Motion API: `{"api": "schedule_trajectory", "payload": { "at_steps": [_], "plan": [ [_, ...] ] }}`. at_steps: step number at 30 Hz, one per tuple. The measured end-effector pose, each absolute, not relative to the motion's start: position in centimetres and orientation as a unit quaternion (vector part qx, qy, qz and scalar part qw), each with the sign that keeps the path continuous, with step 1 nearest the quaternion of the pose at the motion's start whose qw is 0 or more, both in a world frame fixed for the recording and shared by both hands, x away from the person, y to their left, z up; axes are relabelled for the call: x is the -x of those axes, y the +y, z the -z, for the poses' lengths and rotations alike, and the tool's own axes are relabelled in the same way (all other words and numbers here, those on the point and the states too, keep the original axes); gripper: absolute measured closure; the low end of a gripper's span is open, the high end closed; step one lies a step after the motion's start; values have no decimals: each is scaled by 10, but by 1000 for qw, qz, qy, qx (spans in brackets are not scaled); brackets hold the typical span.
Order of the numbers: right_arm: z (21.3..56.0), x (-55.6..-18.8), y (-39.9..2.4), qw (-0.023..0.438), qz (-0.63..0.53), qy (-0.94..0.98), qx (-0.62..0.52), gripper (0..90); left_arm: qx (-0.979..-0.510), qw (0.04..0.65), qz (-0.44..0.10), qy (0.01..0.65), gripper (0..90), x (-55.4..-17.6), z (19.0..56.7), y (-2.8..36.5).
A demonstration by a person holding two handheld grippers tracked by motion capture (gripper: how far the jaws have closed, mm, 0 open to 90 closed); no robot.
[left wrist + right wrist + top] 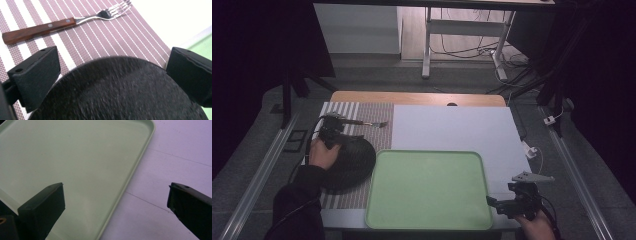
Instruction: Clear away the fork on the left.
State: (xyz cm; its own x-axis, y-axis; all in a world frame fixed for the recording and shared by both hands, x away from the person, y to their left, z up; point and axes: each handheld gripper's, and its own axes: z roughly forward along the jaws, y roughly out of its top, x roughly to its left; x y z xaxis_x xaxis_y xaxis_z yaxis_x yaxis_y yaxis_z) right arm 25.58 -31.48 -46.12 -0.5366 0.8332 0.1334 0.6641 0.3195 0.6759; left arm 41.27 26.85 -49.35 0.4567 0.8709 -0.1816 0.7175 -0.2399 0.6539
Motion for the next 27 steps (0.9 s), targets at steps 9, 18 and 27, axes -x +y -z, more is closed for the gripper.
{"api": "schedule_trajectory", "payload": {
  "at_steps": [9, 18, 27],
  "plan": [
    [461, -256, -315, 119, -351, 803, -466, 15, -782, 328, -115, 518, 0, -433, 495, 269],
    [461, -256, -315, 118, -351, 803, -467, 15, -780, 307, -118, 532, 14, -456, 501, 268],
    [461, -256, -316, 116, -352, 803, -467, 15, -792, 288, -121, 525, 129, -478, 508, 269]
  ]
}}
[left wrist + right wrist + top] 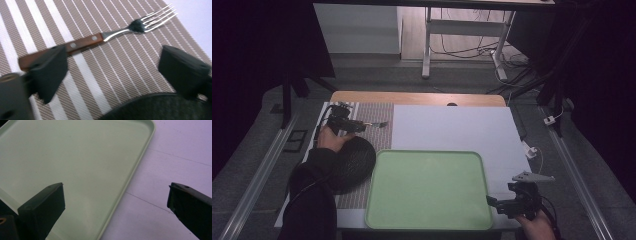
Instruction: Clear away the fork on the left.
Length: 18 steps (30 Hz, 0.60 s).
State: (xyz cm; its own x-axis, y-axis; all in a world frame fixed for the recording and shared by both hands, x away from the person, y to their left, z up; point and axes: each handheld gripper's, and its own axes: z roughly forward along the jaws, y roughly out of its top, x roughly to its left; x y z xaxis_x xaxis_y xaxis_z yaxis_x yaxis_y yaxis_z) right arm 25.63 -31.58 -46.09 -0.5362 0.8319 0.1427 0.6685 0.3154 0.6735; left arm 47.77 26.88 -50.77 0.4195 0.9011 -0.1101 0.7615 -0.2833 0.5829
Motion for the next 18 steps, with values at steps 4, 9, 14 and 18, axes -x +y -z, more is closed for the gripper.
{"api": "schedule_trajectory", "payload": {
  "at_steps": [4, 9, 14, 18],
  "plan": [
    [461, -257, -316, 114, -355, 801, -468, 15, -794, 278, -123, 526, 455, -488, 507, 273],
    [461, -257, -317, 113, -356, 800, -469, 15, -797, 254, -119, 535, 786, -504, 507, 277],
    [461, -257, -317, 112, -358, 799, -470, 15, -796, 244, -118, 542, 891, -514, 510, 281],
    [461, -257, -317, 110, -359, 799, -469, 15, -790, 236, -122, 553, 891, -523, 513, 284]
  ]
}}
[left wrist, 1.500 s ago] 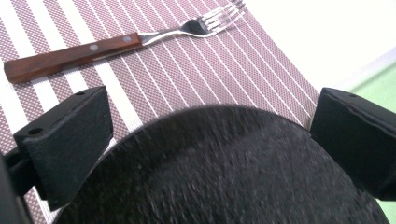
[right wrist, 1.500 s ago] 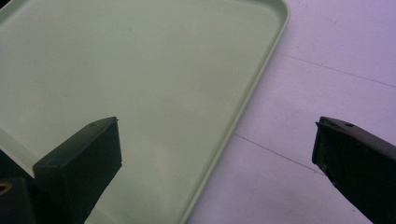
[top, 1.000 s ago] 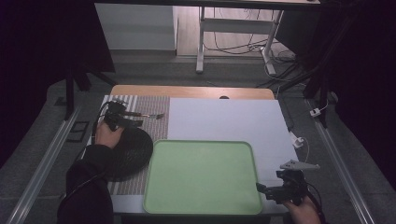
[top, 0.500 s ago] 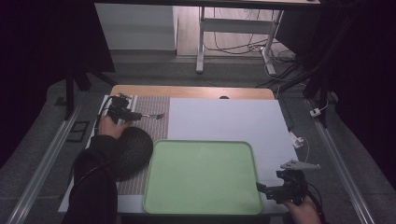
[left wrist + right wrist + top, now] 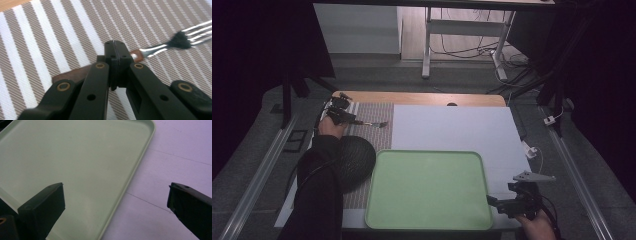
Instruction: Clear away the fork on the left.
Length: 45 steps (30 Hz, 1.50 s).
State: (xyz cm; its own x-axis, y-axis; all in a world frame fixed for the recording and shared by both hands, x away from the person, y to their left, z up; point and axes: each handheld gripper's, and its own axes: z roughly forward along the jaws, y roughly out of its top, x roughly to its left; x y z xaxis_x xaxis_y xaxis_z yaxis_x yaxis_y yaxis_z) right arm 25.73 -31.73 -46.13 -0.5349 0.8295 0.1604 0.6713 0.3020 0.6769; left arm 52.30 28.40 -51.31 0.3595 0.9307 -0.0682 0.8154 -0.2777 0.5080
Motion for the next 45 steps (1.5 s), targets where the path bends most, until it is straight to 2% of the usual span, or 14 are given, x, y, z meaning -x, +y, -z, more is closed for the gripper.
{"api": "schedule_trajectory", "payload": {
  "at_steps": [6, 12, 23, 26, 27, 29, 32, 36, 40, 45],
  "plan": [
    [461, -258, -318, 109, -360, 799, -470, 15, -787, 215, -140, 561, 890, -531, 519, 285],
    [461, -258, -318, 109, -359, 798, -471, 15, -808, 177, -133, 545, 890, -525, 519, 282],
    [461, -258, -316, 110, -356, 800, -471, 15, -819, 210, -78, 529, 890, -500, 520, 289],
    [461, -258, -316, 110, -356, 800, -471, 15, -816, 212, -89, 531, 888, -500, 515, 292],
    [461, -258, -316, 110, -356, 800, -470, 15, -809, 226, -91, 535, 855, -500, 512, 293],
    [461, -258, -316, 109, -356, 800, -470, 15, -800, 252, -90, 538, 686, -502, 507, 294],
    [461, -259, -317, 109, -355, 800, -470, 15, -803, 249, -111, 530, 400, -505, 505, 287],
    [461, -258, -316, 110, -357, 800, -469, 15, -806, 249, -107, 527, 177, -512, 509, 276],
    [461, -258, -317, 109, -358, 800, -469, 15, -818, 217, -87, 526, 8, -519, 520, 266],
    [461, -258, -317, 109, -358, 800, -469, 15, -824, 188, -88, 528, 0, -523, 530, 257]
  ]
}}
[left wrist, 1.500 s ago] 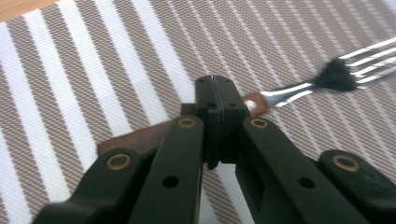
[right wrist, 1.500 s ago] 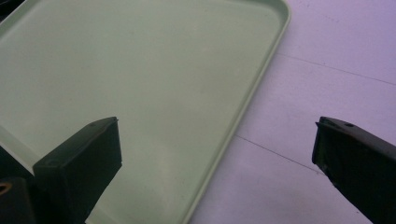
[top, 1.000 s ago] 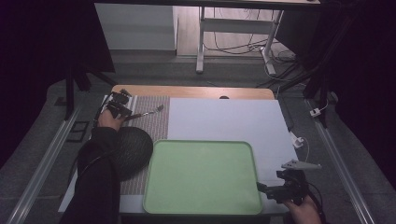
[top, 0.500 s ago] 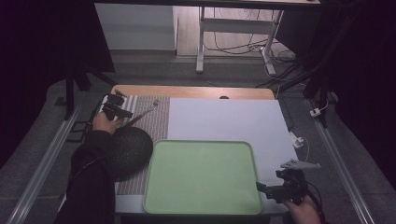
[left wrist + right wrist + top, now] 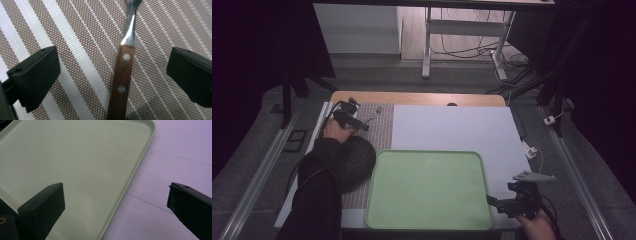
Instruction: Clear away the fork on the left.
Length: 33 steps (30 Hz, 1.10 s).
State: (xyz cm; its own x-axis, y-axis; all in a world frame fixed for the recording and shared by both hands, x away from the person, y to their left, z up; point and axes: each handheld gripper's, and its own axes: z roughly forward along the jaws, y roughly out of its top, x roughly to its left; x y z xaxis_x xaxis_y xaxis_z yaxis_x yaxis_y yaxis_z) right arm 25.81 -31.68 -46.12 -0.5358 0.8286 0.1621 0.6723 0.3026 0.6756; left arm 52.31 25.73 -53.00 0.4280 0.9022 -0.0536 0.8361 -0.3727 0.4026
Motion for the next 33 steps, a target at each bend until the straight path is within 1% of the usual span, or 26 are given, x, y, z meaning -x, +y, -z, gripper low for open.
{"api": "schedule_trajectory", "payload": {
  "at_steps": [3, 5, 8, 10, 12, 13, 15, 16, 17, 18, 23, 28, 33],
  "plan": [
    [461, -258, -317, 109, -358, 800, -469, 15, -826, 187, -88, 524, 5, -523, 530, 256],
    [461, -258, -317, 109, -358, 800, -469, 15, -827, 192, -88, 521, 77, -522, 527, 257],
    [461, -258, -317, 109, -358, 799, -470, 15, -832, 197, -86, 512, 311, -520, 521, 260],
    [461, -258, -317, 109, -358, 800, -469, 15, -835, 193, -87, 507, 407, -520, 519, 261],
    [461, -258, -317, 109, -358, 800, -469, 15, -837, 194, -86, 503, 546, -519, 518, 263],
    [461, -258, -317, 110, -357, 800, -470, 15, -839, 197, -82, 500, 560, -519, 518, 263],
    [461, -258, -317, 109, -357, 800, -470, 15, -843, 193, -86, 494, 661, -519, 517, 263],
    [461, -258, -317, 109, -358, 800, -470, 15, -845, 198, -80, 491, 714, -519, 517, 264],
    [461, -258, -317, 109, -358, 799, -470, 15, -845, 198, -78, 490, 749, -519, 517, 263],
    [461, -258, -317, 108, -358, 800, -470, 15, -845, 197, -79, 491, 765, -518, 517, 263],
    [461, -258, -317, 108, -359, 799, -471, 15, -843, 204, -78, 491, 774, -519, 517, 266],
    [461, -259, -317, 107, -360, 798, -472, 15, -833, 209, -104, 502, 775, -517, 516, 273],
    [461, -259, -318, 107, -360, 798, -472, 15, -822, 216, -123, 512, 776, -513, 505, 285]
  ]
}}
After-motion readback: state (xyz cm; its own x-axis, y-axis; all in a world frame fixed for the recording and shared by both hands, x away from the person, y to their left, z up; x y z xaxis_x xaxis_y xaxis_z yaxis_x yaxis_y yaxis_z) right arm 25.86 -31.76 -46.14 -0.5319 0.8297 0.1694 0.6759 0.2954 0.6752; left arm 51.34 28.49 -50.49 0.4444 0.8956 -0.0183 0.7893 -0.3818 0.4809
